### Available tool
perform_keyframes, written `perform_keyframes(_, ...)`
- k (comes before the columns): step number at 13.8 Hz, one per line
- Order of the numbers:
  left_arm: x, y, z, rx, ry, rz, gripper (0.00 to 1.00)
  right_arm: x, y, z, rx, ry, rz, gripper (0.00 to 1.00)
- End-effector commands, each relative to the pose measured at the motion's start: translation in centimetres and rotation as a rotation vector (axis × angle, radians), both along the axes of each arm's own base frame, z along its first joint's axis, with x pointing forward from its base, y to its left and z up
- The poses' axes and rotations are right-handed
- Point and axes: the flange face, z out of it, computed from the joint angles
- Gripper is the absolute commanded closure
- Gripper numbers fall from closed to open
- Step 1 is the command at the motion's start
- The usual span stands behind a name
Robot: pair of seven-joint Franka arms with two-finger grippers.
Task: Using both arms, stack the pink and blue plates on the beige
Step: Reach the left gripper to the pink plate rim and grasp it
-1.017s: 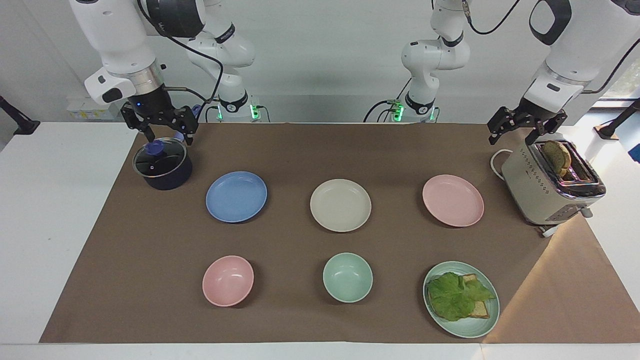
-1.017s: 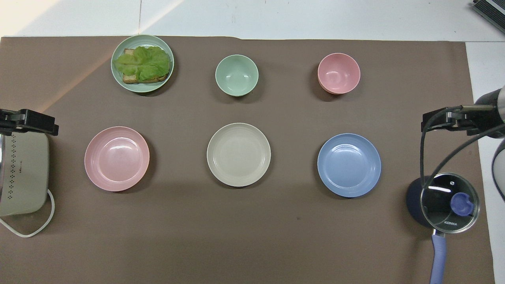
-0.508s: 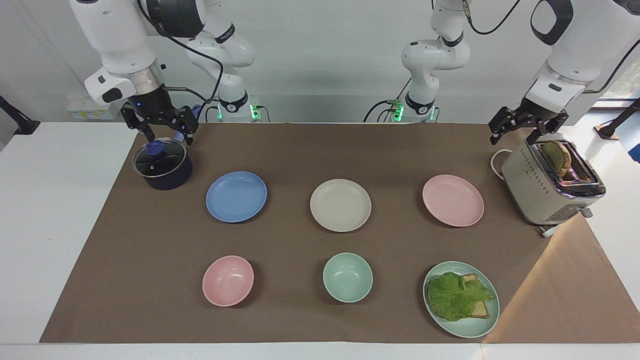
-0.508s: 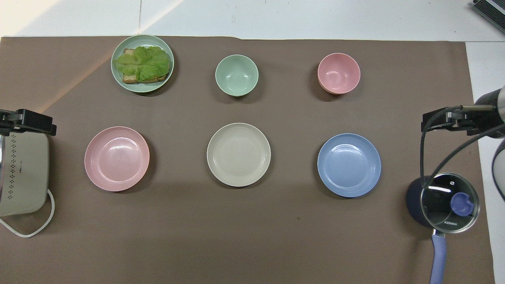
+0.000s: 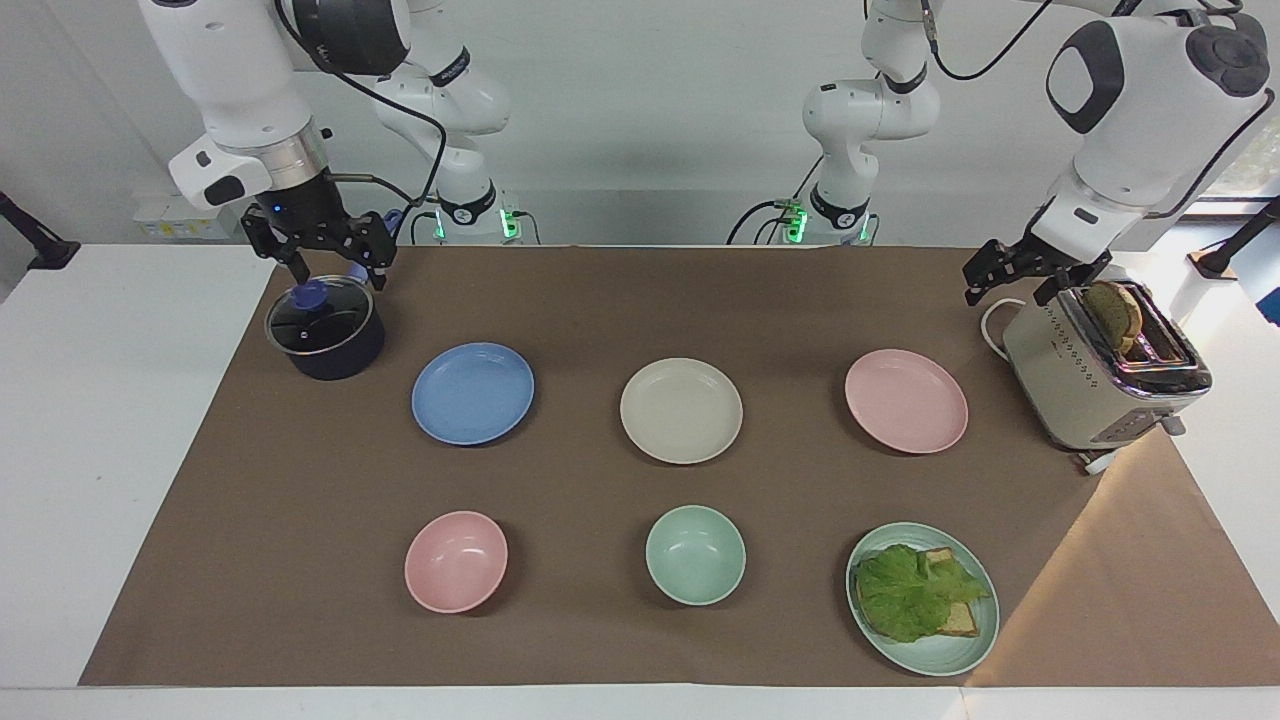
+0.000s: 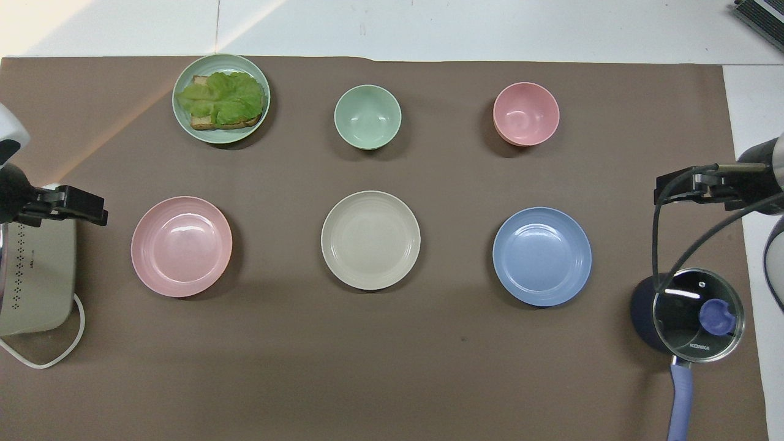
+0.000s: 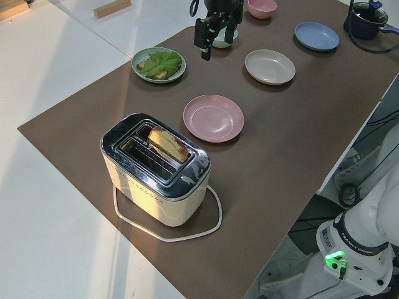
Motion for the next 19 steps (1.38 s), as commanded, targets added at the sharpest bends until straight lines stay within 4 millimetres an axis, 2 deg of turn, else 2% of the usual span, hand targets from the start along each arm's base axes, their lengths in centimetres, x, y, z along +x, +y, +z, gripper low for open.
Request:
perform_keyframes(1, -0.5, 1.1, -3.3, 0.003, -0.003, 0.027, 0.00, -0.6, -0.3, 0.0, 0.012, -0.002, -0.015, 0.00)
perform_keyframes(3, -0.7, 1.5, -6.9, 0.003, 0.013, 0.036, 0.00, -0.6, -0.3, 0.0, 0.012, -0.002, -0.015, 0.00)
perform_keyframes(5, -1.0, 2.9, -10.3, 0.004, 0.004, 0.065, 0.00, -0.6, -0.3, 0.0, 0.012, -0.002, -0.015, 0.00)
perform_keyframes(7, -0.3, 3.0, -15.4, 0.005, 0.037, 0.066, 0.00, -0.6, -0.3, 0.0, 0.012, -0.003, -0.015, 0.00)
perform_keyframes(8, 0.0, 3.1, -16.9, 0.005, 0.033, 0.068, 0.00, -0.6, -0.3, 0.0, 0.012, -0.003, -0.015, 0.00)
perform_keyframes(9, 0.1, 3.3, -17.7, 0.006, 0.022, 0.072, 0.00, -0.6, -0.3, 0.0, 0.012, -0.003, -0.015, 0.00)
perform_keyframes(11, -0.2, 5.0, -19.9, 0.005, 0.040, 0.106, 0.00, -0.6, -0.3, 0.0, 0.012, -0.003, -0.015, 0.00)
perform_keyframes(15, -1.2, 5.7, -23.1, 0.007, 0.062, 0.137, 0.00, -0.6, -0.3, 0.0, 0.012, -0.003, -0.015, 0.00)
perform_keyframes(19, -2.5, 5.5, -24.4, 0.006, 0.096, 0.136, 0.00, -0.6, -0.3, 0.0, 0.012, -0.002, -0.015, 0.00)
